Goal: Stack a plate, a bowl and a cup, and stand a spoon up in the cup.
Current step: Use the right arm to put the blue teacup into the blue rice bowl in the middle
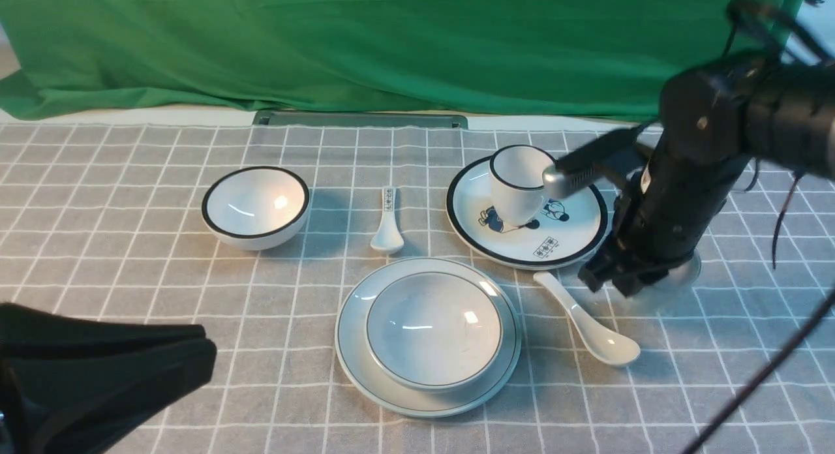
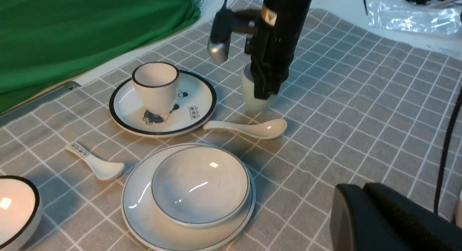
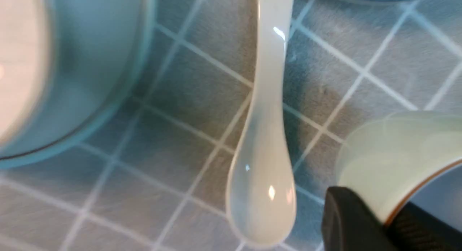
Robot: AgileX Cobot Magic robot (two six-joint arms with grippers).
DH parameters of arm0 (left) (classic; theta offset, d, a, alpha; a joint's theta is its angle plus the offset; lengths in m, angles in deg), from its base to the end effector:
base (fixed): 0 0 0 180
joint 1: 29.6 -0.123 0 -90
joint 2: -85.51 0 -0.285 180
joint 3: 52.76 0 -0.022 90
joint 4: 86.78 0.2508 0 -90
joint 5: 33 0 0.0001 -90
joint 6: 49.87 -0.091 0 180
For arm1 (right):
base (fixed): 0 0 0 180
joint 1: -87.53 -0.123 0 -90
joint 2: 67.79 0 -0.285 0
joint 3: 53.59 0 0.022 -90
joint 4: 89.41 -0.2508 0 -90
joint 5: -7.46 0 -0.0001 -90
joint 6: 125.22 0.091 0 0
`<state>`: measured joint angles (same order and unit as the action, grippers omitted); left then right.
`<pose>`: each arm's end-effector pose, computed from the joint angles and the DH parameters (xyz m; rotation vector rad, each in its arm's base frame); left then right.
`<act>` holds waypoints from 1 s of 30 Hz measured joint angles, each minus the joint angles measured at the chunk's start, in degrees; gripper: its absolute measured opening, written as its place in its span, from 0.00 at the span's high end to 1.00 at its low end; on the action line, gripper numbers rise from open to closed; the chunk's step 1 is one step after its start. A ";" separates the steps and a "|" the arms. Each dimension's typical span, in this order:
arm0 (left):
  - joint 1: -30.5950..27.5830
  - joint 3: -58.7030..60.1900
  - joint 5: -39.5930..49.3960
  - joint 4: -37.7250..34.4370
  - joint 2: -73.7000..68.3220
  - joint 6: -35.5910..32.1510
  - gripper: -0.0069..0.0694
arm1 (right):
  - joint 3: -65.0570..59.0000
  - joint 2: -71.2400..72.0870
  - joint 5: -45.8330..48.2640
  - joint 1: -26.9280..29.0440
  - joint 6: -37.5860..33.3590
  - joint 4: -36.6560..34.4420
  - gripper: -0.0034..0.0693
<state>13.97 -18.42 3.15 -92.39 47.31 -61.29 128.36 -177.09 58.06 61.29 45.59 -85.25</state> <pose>0.0650 -0.0691 0.3665 0.8560 1.7232 -0.4880 0.3380 0.1609 0.2540 -0.8832 2.6060 -0.0091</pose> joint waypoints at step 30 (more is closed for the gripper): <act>0.00 0.13 0.00 1.03 0.01 0.04 0.90 | 9.70 -10.90 -5.07 -19.79 2.73 -9.07 0.82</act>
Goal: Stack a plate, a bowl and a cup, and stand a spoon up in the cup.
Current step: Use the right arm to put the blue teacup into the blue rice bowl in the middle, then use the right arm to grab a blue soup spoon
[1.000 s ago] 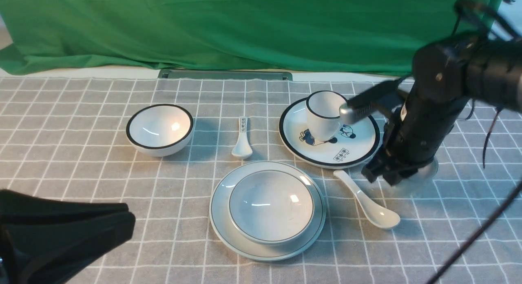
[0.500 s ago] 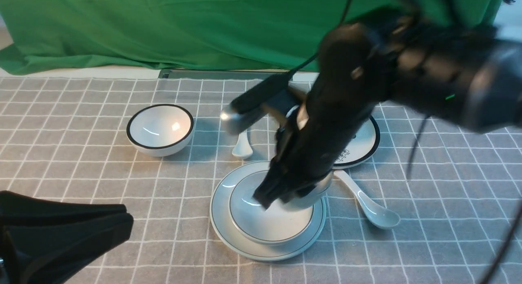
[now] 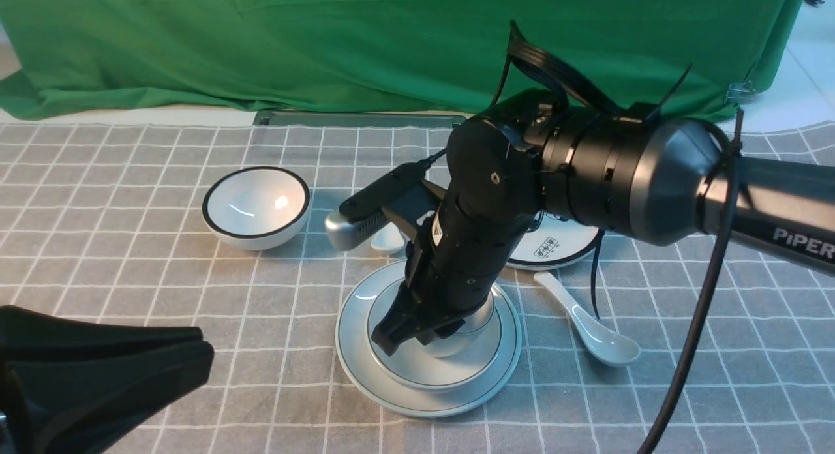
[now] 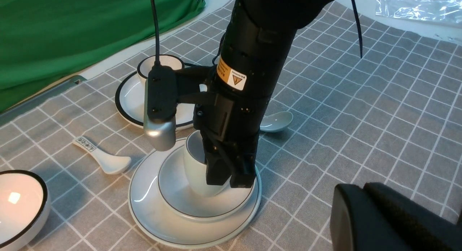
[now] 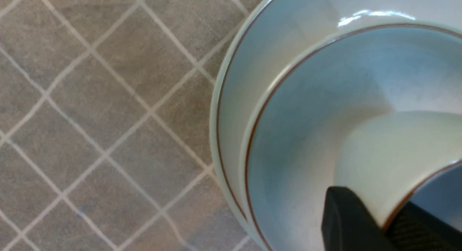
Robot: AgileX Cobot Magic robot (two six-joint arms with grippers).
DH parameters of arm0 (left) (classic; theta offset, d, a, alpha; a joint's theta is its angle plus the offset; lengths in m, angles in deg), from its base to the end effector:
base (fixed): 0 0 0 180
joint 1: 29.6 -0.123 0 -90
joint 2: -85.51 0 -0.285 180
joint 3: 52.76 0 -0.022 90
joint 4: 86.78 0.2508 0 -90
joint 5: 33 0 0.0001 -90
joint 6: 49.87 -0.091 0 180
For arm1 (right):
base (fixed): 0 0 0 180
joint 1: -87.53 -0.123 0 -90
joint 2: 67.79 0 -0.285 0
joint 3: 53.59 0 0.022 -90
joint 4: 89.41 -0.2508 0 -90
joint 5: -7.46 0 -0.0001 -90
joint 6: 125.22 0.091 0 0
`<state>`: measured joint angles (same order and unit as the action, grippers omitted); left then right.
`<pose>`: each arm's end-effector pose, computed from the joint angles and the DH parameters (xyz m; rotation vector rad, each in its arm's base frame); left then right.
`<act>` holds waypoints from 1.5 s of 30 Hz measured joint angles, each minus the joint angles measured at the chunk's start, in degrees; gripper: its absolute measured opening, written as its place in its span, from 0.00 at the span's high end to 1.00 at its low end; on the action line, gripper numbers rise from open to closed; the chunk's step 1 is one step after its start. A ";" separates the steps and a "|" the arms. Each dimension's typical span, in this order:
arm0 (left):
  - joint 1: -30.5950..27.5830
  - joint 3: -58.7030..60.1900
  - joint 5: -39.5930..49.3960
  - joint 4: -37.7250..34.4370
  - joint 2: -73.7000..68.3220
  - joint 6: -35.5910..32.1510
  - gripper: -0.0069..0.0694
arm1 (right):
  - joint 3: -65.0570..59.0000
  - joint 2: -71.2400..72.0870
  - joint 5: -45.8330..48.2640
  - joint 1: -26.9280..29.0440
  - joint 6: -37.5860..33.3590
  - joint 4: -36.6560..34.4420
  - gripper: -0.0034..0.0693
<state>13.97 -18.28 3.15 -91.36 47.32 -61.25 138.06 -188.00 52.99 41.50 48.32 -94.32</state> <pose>0.0658 -0.0685 0.3656 0.8617 1.7214 -0.4683 0.2931 0.3118 0.2286 -1.1484 2.4709 0.3082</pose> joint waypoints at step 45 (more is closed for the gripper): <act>0.00 0.20 -2.75 0.38 0.00 -0.17 0.90 | -6.07 -2.95 -3.10 21.32 -12.61 -0.73 0.42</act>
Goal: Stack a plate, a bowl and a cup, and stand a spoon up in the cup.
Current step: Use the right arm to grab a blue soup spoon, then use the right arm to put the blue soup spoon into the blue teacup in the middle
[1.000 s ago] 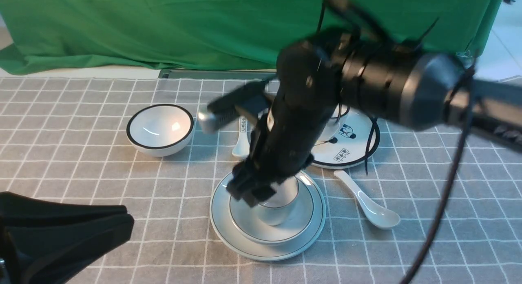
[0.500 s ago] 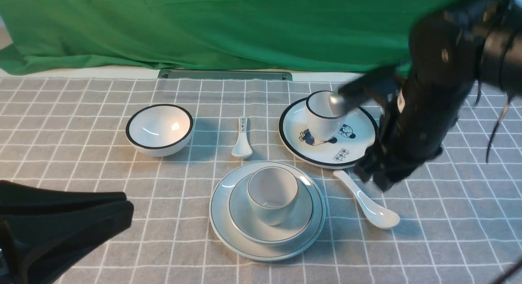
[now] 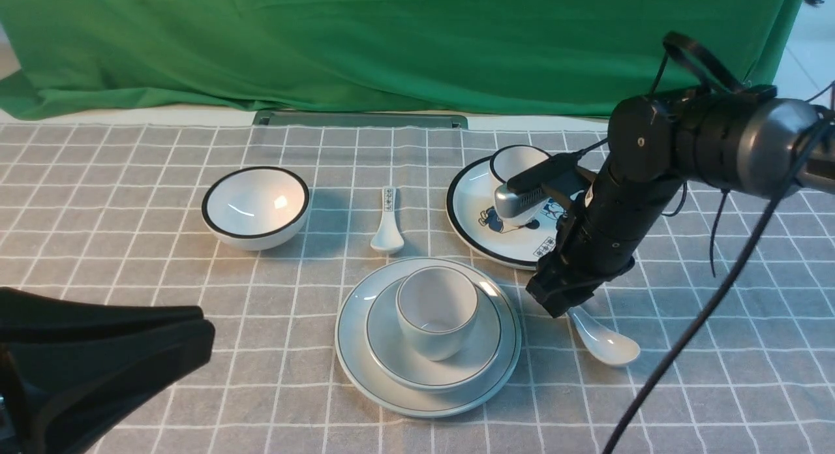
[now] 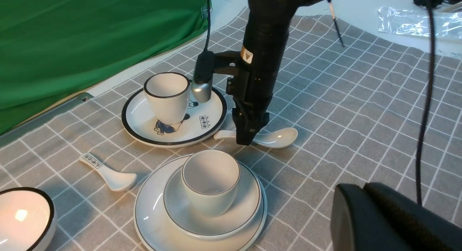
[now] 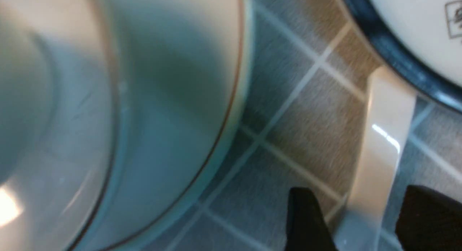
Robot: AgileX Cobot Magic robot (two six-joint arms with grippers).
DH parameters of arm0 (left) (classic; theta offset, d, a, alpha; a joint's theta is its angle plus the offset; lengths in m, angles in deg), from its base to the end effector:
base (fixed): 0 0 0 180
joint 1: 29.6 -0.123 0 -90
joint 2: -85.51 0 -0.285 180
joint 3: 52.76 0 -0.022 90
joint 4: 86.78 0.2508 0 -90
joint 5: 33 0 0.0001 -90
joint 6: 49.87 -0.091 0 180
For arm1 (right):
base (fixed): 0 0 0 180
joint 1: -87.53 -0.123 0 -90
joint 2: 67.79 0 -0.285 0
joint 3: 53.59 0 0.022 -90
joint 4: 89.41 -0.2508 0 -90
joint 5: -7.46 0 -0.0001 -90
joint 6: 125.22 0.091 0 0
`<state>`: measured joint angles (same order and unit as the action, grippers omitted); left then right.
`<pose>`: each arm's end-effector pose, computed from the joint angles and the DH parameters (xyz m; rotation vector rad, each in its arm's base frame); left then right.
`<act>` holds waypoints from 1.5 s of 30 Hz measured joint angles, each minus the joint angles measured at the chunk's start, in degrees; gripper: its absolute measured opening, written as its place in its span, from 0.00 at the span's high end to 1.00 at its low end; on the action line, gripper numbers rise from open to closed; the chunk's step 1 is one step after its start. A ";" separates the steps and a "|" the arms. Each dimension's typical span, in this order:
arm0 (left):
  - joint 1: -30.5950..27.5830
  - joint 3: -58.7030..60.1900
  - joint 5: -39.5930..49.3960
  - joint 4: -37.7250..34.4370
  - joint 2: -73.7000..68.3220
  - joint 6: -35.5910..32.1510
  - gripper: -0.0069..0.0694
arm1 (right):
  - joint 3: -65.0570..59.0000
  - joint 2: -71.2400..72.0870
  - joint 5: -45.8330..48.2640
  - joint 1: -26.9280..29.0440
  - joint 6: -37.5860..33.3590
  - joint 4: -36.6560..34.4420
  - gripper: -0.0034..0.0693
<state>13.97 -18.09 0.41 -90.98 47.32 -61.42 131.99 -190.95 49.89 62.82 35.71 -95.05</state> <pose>0.0674 -0.0692 0.3687 0.8437 1.6794 -0.4666 0.3786 0.1809 0.1797 -0.9622 2.6233 0.1348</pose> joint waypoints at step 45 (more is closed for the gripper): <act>0.00 0.06 -4.53 -0.38 0.00 0.00 0.90 | -39.39 23.11 -94.13 -24.84 6.56 -7.74 0.72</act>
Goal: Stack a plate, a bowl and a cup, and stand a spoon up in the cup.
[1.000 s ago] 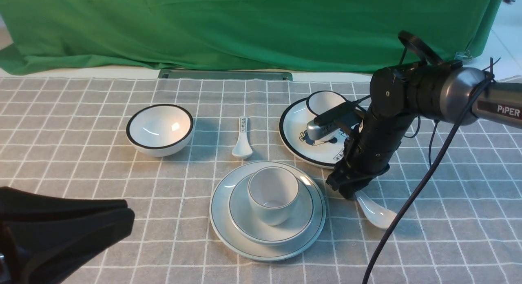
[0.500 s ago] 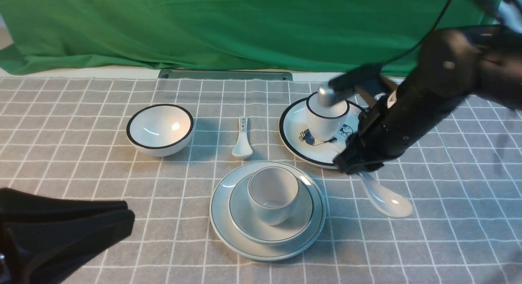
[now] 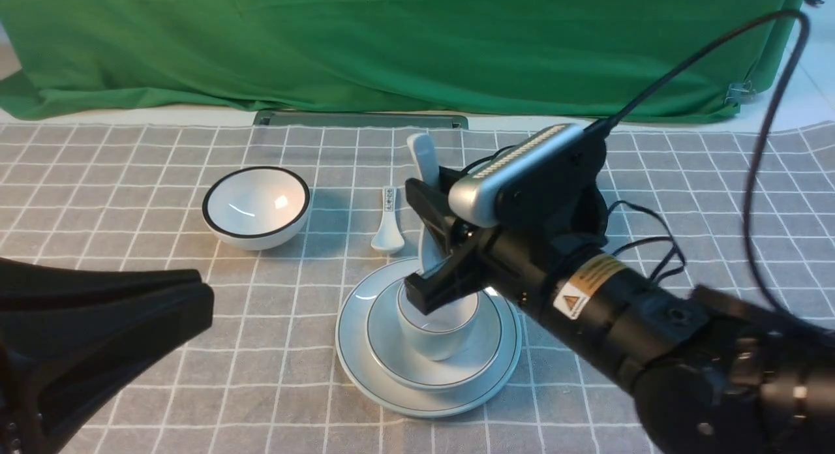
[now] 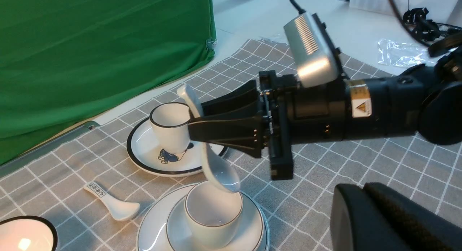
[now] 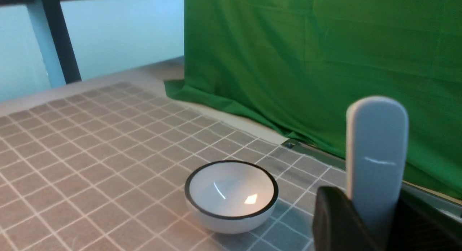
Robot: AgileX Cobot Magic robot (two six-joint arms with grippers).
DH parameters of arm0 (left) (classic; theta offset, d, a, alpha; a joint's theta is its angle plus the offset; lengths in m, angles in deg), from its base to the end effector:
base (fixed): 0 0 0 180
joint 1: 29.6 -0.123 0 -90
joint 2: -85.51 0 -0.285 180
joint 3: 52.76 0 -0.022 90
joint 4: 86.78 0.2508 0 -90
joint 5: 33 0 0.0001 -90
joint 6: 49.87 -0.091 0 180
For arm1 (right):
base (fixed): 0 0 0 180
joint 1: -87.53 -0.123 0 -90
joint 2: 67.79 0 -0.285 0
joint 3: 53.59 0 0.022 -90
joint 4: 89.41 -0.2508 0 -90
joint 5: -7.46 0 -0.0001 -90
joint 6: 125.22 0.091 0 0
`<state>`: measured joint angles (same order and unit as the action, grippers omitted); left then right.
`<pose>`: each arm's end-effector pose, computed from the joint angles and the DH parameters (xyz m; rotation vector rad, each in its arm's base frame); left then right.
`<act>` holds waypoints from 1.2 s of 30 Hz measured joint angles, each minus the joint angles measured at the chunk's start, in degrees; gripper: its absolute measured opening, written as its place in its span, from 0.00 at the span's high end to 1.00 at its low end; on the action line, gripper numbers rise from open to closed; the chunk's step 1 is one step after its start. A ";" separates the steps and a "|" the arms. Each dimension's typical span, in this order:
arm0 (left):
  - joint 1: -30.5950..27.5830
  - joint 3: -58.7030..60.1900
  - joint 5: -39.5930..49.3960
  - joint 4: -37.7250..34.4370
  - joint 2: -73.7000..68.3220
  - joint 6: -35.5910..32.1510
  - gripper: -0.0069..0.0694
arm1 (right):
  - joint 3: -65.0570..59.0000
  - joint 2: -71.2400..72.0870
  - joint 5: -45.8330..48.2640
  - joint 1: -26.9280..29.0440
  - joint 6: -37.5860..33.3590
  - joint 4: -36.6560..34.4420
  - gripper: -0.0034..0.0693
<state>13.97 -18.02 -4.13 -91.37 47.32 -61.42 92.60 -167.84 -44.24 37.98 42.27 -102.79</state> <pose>0.0688 -0.0703 0.3753 0.8023 1.6127 -0.4865 0.2297 0.2439 0.2566 -0.5249 1.3731 0.5154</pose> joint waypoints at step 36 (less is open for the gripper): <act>0.00 6.02 -3.85 0.65 9.50 1.59 0.89 | -2.18 13.21 29.08 -0.51 2.58 0.50 0.59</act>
<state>13.97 -12.01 -7.98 -90.72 56.82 -59.82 90.42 -154.63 -15.16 37.47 44.85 -102.29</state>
